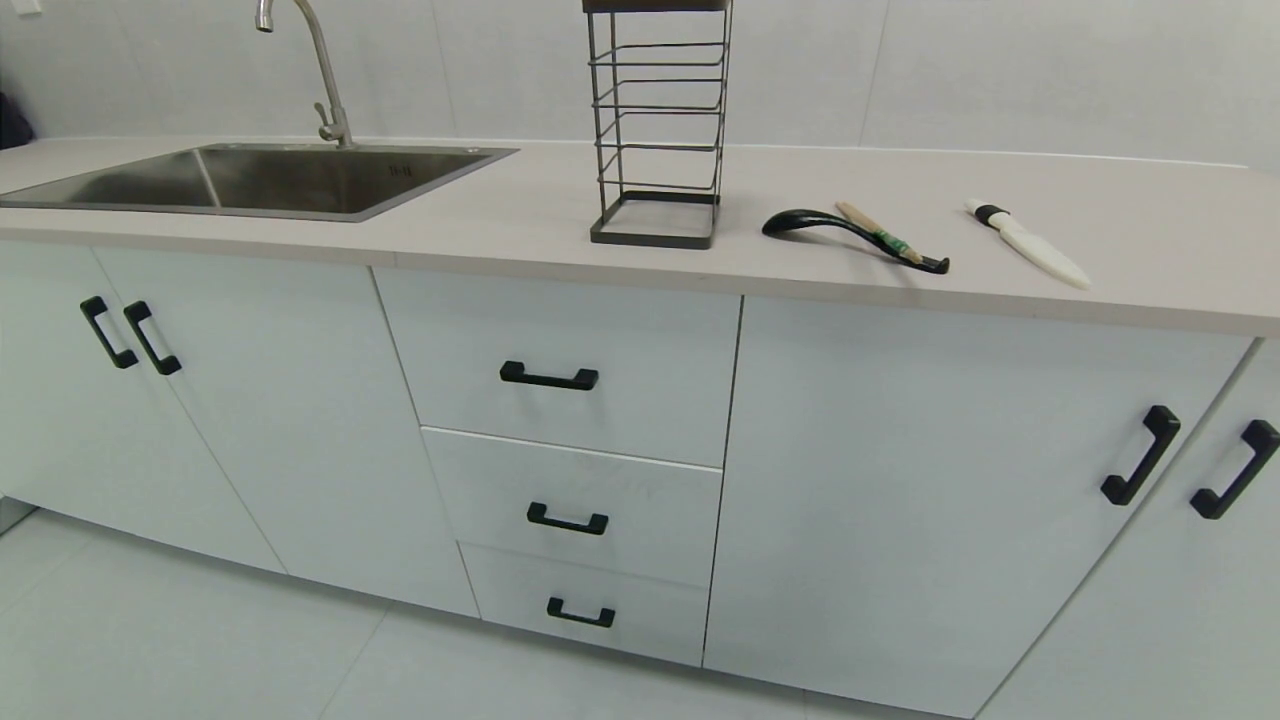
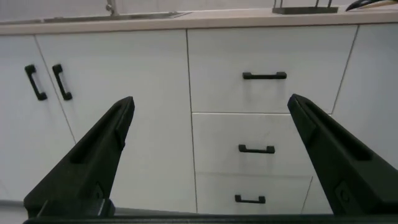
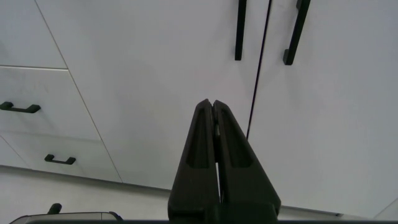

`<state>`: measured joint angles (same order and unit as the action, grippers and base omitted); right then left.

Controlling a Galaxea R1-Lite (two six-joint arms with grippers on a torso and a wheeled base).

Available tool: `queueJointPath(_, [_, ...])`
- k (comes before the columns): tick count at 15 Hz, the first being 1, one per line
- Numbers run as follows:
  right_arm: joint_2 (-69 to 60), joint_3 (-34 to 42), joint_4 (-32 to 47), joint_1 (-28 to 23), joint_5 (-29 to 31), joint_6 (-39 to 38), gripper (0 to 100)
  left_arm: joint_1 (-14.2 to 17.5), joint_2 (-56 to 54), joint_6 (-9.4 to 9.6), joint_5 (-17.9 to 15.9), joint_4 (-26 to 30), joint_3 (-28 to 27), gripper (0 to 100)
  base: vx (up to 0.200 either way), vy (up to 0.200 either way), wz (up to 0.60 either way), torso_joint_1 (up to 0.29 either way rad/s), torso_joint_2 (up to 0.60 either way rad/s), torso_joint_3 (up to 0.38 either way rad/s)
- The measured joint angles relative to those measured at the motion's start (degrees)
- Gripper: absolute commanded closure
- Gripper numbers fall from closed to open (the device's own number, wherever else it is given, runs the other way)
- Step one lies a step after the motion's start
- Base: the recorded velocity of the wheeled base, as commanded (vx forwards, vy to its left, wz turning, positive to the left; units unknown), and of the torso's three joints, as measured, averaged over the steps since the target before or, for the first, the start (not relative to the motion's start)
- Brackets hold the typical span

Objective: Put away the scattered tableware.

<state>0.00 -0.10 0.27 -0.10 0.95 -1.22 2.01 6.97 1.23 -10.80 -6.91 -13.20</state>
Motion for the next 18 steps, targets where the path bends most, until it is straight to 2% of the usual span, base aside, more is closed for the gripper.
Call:
queueJointPath(2, [0.0, 0.0, 0.0, 0.0, 0.02, 0.0, 100, 0.13, 3.24, 1.41, -4.36, 0.21, -0.29, 0, 0.0, 0.0, 0.0, 0.0, 0.0, 0.0])
queueJointPath(4, [0.0, 0.0, 0.0, 0.0, 0.02, -0.01, 100, 0.16, 7.58, 5.63, -10.7, 0.38, -0.29, 0, 0.0, 0.0, 0.0, 0.0, 0.0, 0.0])
queueJointPath(5, [0.0, 0.0, -0.02, 0.0, 0.02, 0.0, 100, 0.16, 9.45, 7.96, -12.68, 0.45, -0.29, 0, 0.0, 0.0, 0.0, 0.0, 0.0, 0.0])
queueJointPath(7, [0.0, 0.0, -0.02, 0.0, 0.02, -0.01, 100, -0.28, 13.99, 14.86, -16.19, 0.46, -0.29, 0, 0.0, 0.0, 0.0, 0.0, 0.0, 0.0])
queueJointPath(9, [0.0, 0.0, -0.02, 0.0, 0.02, -0.01, 100, -1.99, 18.74, 22.25, -18.29, 0.45, -0.29, 0, 0.0, 0.0, 0.0, 0.0, 0.0, 0.0])
queueJointPath(11, [0.0, 0.0, -0.02, 0.0, 0.02, -0.01, 100, -5.8, 24.09, 28.71, -18.65, 0.27, -0.49, 0, 0.0, 0.0, 0.0, 0.0, 0.0, 0.0])
queueJointPath(15, [0.0, 0.0, -0.02, 0.0, 0.02, -0.01, 100, -15.31, 36.77, 43.63, -18.35, -0.26, -1.27, 0, 0.0, 0.0, 0.0, 0.0, 0.0, 0.0])
queueJointPath(17, [0.0, 0.0, -0.02, 0.0, 0.02, 0.0, 100, -17.05, 42.67, 50.03, -17.52, -0.33, -2.84, 0, 0.0, 0.0, 0.0, 0.0, 0.0, 0.0])
queueJointPath(18, [0.0, 0.0, 0.0, 0.0, 0.02, -0.01, 100, -17.44, 45.58, 52.64, -17.23, -0.33, -3.77, 0, 0.0, 0.0, 0.0, 0.0, 0.0, 0.0])
